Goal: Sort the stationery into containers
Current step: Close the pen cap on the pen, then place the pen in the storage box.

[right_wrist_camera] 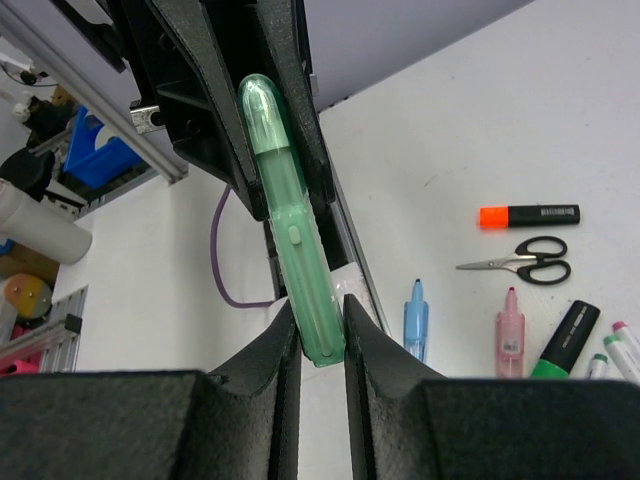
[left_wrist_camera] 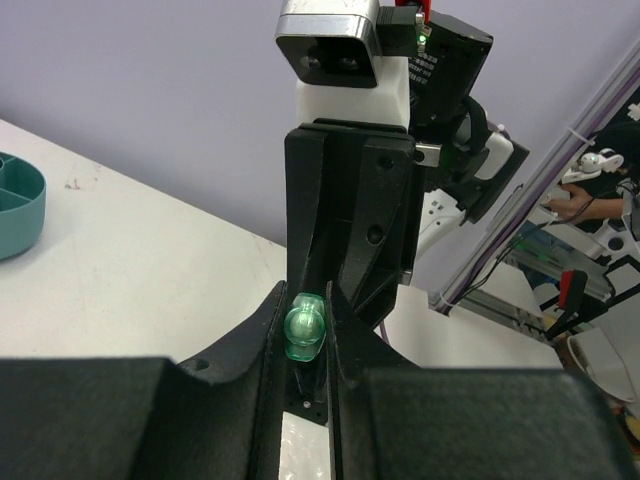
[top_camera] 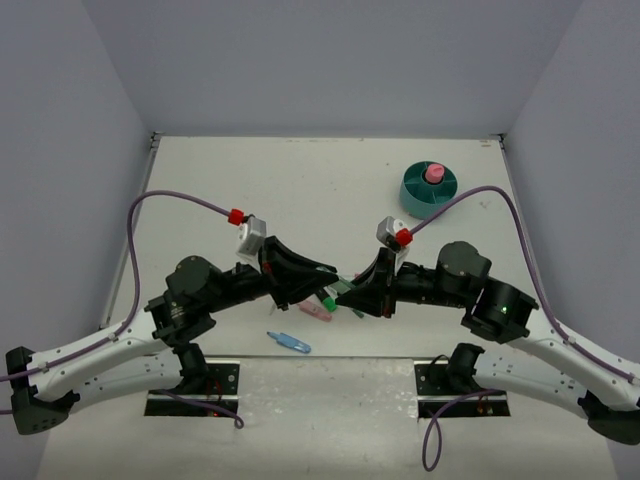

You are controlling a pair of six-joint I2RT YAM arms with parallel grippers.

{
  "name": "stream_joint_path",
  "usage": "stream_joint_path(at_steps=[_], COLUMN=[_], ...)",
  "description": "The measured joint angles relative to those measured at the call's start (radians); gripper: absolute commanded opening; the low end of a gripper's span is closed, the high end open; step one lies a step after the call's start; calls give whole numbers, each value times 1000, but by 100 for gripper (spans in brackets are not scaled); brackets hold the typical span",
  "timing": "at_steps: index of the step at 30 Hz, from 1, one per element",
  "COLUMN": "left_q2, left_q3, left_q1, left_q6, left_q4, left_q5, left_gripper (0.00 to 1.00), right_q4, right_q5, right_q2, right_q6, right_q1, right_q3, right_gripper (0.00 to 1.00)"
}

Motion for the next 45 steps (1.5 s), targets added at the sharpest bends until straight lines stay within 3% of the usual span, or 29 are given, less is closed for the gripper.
stream_joint_path(at_steps=[8, 11, 14, 21, 27, 34, 41, 45], left_q2=[2, 4, 7, 90, 320, 845, 1262, 1453], left_q3=[-3, -3, -4, 17, 141, 574, 1026, 1194], left_q1=[0, 0, -4, -7, 2, 84, 161, 204], left_q6=[21, 23, 29, 13, 5, -22, 19, 72], left_q4=[-16, -17, -44, -138, -125, -116, -140, -101], left_q5=[0, -4, -45, -289, -508, -532, -522, -496], left_gripper=[0, 0, 0, 0, 0, 0, 0, 0], right_q4=[-22, -24, -25, -153, -446, -634, -742, -770], right_q5=[27, 38, 98, 327, 664, 910, 923, 889], right_q2=[-3, -5, -13, -74, -169, -365, -395, -436], right_q6=[-8, -7, 10, 90, 250, 366, 376, 371], right_q1=[-1, -1, -15, -29, -29, -31, -31, -31], right_q3=[-2, -4, -10, -10, 67, 214, 219, 209], right_gripper=[2, 72, 99, 99, 99, 99, 99, 99])
